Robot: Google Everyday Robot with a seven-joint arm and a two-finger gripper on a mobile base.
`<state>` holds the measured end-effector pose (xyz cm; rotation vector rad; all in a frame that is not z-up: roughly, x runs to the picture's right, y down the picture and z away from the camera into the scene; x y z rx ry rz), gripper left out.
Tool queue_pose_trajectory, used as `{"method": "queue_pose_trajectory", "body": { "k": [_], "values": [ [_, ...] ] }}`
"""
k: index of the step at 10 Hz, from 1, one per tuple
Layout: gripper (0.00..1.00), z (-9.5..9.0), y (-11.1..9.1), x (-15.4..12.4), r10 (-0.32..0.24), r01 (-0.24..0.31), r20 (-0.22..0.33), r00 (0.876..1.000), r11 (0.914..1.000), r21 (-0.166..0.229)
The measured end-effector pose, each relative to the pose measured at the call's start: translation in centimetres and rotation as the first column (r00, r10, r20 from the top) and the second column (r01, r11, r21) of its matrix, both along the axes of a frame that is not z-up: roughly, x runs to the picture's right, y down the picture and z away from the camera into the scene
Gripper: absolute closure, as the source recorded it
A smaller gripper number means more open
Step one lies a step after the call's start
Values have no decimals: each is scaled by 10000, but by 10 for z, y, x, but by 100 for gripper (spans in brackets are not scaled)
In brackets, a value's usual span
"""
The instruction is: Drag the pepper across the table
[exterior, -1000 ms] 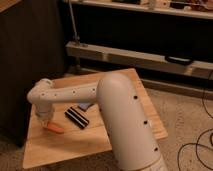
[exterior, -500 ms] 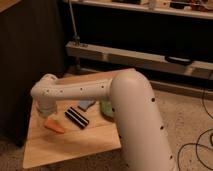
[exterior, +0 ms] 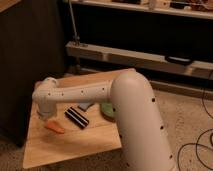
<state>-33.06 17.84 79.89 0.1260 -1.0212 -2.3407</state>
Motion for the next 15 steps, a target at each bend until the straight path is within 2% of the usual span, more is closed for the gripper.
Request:
{"method": "queue_pose_trajectory", "body": {
  "k": [5, 9, 13, 15],
  "values": [
    [34, 13, 13, -5, -210, 210, 41, 9998, 9998, -46],
    [35, 21, 13, -15, -392, 392, 35, 9992, 9992, -27],
    [68, 26, 14, -18, -504, 503, -74, 9987, 9987, -87],
    [70, 28, 16, -18, -631, 629, -223, 9978, 9979, -120]
  ]
}}
